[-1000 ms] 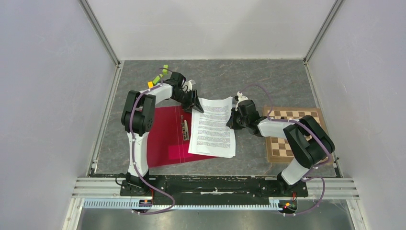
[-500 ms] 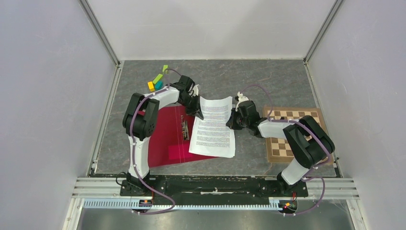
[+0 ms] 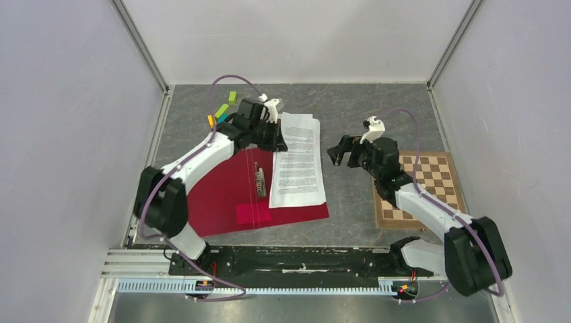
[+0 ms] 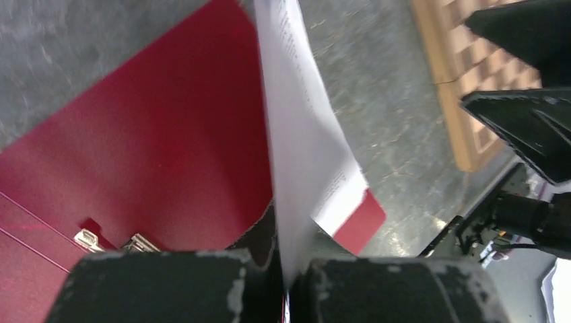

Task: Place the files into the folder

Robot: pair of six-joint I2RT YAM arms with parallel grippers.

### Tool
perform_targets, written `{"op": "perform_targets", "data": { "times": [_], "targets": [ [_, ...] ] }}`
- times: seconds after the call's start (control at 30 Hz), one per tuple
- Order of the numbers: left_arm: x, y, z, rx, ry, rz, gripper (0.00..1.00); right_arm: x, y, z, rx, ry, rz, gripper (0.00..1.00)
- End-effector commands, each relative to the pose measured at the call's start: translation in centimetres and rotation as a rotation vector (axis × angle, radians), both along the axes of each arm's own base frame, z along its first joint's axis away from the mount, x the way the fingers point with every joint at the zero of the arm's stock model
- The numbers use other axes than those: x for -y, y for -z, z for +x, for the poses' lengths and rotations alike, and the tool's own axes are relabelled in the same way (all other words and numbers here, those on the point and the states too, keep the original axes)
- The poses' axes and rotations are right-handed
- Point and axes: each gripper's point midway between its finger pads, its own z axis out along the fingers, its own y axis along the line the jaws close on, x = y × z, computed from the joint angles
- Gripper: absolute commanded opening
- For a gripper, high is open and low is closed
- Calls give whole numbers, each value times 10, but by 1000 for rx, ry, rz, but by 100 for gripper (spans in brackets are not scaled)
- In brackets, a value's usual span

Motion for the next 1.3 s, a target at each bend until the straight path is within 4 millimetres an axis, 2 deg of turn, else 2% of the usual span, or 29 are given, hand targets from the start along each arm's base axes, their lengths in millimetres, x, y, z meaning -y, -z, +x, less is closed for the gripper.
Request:
{"op": "perform_targets", "data": {
  "times": [0.0, 0.13, 0.2, 0.33, 0.4, 0.57, 0.73, 0.83, 0.97, 1.13, 1.27],
  "targets": [
    [10, -69, -10, 240, 140, -119, 2, 5, -50, 4, 235, -47, 30, 98],
    [11, -113, -31, 354, 203, -185, 2, 9, -92, 2, 376, -125, 110, 98],
    [11, -134, -41, 407, 235, -221, 2, 2, -115, -4, 453, -216, 143, 98],
    [13, -181, -63, 531, 300, -264, 2, -7, -146, -15, 560, -352, 194, 98],
    [15, -203, -75, 589, 335, -279, 2, -14, -160, -28, 608, -452, 246, 98],
    [16, -245, -105, 696, 407, -308, 2, -25, -205, -60, 726, -640, 377, 98],
    [14, -284, -136, 766, 478, -354, 2, -24, -229, -62, 785, -687, 383, 98],
    [13, -295, -150, 796, 527, -343, 2, -26, -246, -70, 825, -743, 408, 98],
    [10, -301, -155, 827, 538, -327, 2, -28, -266, -85, 866, -847, 466, 98],
    [6, -309, -162, 861, 551, -325, 2, -29, -280, -100, 895, -941, 521, 98],
    [6, -312, -162, 879, 560, -319, 2, -40, -286, -115, 910, -1015, 505, 98]
  ]
}}
